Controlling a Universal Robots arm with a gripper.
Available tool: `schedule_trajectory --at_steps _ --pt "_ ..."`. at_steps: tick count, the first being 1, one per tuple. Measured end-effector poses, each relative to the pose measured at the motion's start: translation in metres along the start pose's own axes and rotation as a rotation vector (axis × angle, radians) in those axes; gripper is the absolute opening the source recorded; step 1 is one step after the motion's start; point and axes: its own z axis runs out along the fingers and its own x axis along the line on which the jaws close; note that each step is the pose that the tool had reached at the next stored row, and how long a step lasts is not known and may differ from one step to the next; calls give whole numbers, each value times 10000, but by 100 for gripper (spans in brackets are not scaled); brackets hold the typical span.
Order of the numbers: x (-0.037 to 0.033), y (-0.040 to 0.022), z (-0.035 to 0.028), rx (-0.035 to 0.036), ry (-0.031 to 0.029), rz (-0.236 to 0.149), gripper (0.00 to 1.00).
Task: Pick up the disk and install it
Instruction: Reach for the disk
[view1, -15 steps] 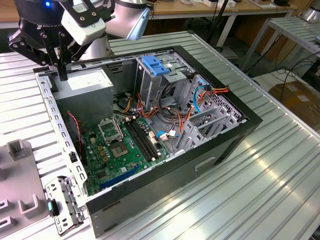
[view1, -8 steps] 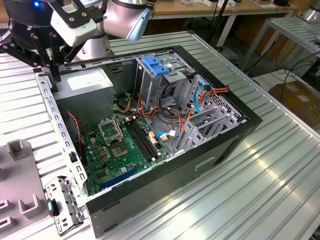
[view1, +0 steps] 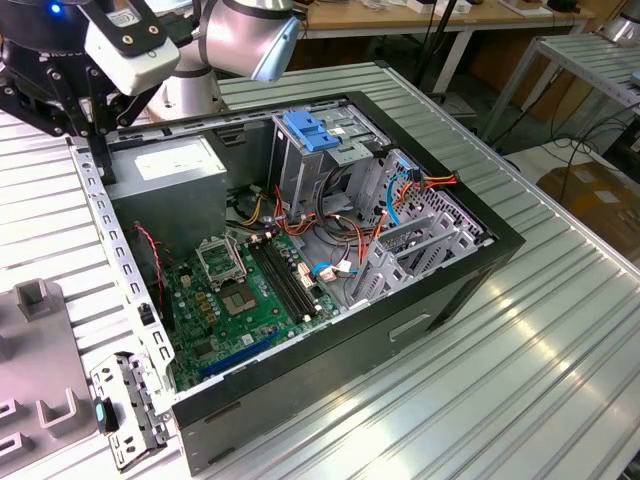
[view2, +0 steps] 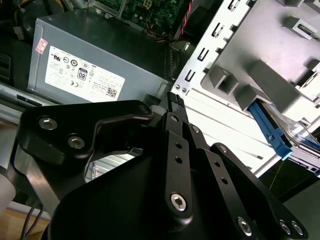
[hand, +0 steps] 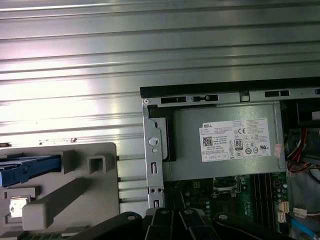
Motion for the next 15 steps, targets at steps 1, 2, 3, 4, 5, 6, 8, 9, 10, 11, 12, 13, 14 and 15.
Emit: schedule_trajectory --at_steps 1,2,3,4,5,6,8,9,10,11,12,13,14,15 --pt "10 -1 0 0 0 0 11" --pt "25 -2 -1 1 0 0 11" --pt "41 -3 -1 0 0 0 11" --pt "59 -4 -2 0 1 0 11" --pt "75 -6 -2 0 1 0 11" --pt "83 -6 -3 1 0 0 11" --pt "109 -8 -3 1 0 -1 11" --pt "121 -9 -4 1 0 0 11" --pt "140 -11 -4 1 0 -1 11" --pt "152 -12 -4 0 0 0 11" --pt "164 -13 -5 1 0 0 11" --pt "185 -14 -5 0 0 0 11" --pt "211 -16 -6 0 0 0 11" --pt "235 -18 -6 0 1 0 11"
